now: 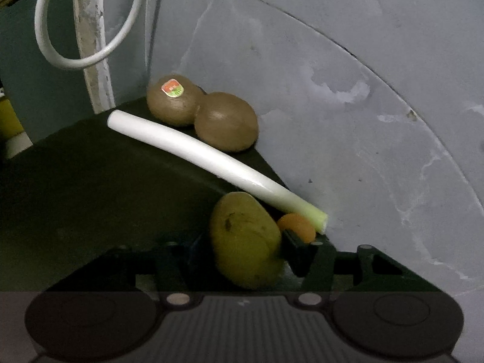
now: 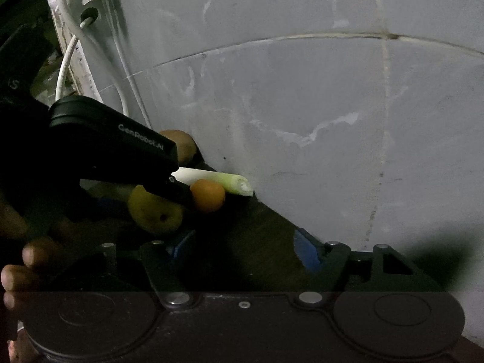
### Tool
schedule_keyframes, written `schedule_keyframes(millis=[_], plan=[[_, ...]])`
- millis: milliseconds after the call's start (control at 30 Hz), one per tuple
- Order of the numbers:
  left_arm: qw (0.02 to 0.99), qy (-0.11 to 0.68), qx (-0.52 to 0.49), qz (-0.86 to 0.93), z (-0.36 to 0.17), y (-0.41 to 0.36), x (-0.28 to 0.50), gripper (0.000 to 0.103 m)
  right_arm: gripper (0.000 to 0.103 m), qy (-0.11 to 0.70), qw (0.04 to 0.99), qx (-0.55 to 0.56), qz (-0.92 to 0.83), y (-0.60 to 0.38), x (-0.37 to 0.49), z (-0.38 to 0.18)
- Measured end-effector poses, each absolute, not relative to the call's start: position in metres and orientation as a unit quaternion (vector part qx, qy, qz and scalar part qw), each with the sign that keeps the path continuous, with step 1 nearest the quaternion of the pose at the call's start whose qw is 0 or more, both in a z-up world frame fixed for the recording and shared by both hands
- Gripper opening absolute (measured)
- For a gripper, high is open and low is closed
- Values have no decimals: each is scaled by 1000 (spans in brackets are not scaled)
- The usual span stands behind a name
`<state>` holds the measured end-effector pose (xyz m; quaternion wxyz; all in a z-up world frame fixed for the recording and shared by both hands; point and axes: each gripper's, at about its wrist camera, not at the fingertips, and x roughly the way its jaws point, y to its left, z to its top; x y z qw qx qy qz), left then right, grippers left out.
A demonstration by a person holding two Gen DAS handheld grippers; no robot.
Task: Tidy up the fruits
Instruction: 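Grasp the yellow-green pear with the left tool while the right tool grasps the small tangerine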
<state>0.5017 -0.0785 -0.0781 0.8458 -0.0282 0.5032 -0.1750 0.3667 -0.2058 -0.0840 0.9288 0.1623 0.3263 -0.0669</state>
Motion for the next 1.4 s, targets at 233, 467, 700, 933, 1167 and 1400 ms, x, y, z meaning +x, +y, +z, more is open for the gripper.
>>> schedule_keyframes(millis=[233, 467, 700, 933, 1167, 1400], plan=[[850, 504, -12, -154, -77, -62, 505, 59, 70, 328, 929, 164, -42, -201, 376, -84], [853, 506, -25, -121, -76, -30, 512, 59, 63, 330, 927, 174, -34, -196, 398, -81], [853, 506, -48, -116, -76, -20, 515, 59, 52, 338, 922, 185, -50, -190, 428, -83], [857, 500, -55, -113, -77, -20, 515, 59, 46, 336, 920, 194, -51, -196, 433, -89], [862, 494, -48, -101, -76, -24, 510, 58, 37, 321, 925, 199, -38, -203, 422, -93], [860, 497, -55, -105, -75, -27, 492, 58, 37, 326, 924, 200, -24, -208, 404, -90]])
